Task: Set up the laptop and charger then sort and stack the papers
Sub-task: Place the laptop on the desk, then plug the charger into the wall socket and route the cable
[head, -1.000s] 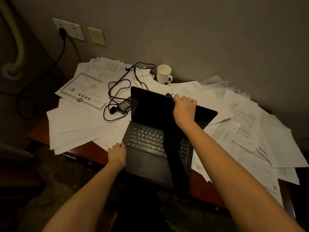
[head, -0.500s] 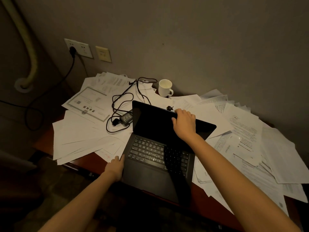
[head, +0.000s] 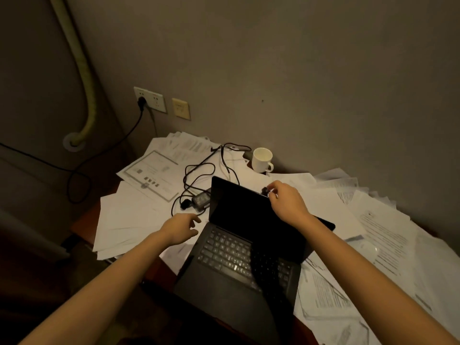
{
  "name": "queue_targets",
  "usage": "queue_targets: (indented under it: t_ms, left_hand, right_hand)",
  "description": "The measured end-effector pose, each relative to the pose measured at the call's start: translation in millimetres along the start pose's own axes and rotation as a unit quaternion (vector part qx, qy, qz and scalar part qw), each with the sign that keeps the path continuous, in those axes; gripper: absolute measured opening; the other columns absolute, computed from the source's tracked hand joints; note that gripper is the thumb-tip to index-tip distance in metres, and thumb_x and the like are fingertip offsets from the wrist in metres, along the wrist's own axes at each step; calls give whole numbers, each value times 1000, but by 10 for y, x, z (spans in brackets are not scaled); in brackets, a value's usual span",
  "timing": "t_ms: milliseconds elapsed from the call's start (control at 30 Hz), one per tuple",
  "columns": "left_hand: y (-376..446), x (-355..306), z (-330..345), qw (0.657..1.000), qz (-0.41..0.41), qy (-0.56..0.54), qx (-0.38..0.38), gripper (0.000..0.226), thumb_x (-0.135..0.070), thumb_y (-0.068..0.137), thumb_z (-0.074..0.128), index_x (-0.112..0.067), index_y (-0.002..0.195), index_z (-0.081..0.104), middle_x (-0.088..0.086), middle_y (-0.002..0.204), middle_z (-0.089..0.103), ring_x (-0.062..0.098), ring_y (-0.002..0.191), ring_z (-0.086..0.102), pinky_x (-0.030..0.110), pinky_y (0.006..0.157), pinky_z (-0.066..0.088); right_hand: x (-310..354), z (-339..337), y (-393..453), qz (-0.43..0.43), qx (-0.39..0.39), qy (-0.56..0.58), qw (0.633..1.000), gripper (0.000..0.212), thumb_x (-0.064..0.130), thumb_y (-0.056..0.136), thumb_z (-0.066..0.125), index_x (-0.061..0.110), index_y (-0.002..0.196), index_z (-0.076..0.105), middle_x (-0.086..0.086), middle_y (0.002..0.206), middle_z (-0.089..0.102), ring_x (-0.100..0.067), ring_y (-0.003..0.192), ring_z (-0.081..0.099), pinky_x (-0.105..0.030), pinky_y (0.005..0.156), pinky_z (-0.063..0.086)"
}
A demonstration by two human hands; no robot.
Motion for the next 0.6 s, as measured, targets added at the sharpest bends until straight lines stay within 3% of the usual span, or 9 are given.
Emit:
queue_targets:
  t_ms: [133,300,433,600]
  left_hand:
    - [518,-110,-386,999,22,5,-35,32,-26,91,58,-17,121,61,6,117,66,25,106,60,32,84,48]
    - [1150,-70,-456,995,40,68,66,35,-21,89,57,-18,124,59,5,121,63,24,108,58,33,88,48]
    - [1603,-64,-448,991,66,68,93,34,-24,89,60,-19,122,60,3,120,63,22,109,57,30,84,47]
    - [1979,-128,-227,986,113,49,113,35,-21,86,64,-18,121,61,2,119,63,18,106,58,28,85,47]
  right_hand:
    - [-108,68,431,76,65,85,991,30,12,100,38,14,120,60,-8,121,61,-22,105,57,-28,94,42]
    - [-184,422,876,136,187,117,966,29,2,96,40,14,111,62,-10,119,62,-21,102,61,-29,96,47]
    - [-306,620,1107,218,227,160,936,28,3,95,42,12,116,59,-12,119,61,-20,98,62,-25,81,50]
    - [-611,957,1269,306,278,173,894,32,-1,95,44,7,125,53,-15,123,58,-23,98,60,-36,94,49]
Point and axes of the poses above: each hand's wrist, its own y-axis towards the middle knuckle, its own z-axis out of the palm, x = y × z, the point moved 9 cm from there along y, towards the middle knuckle
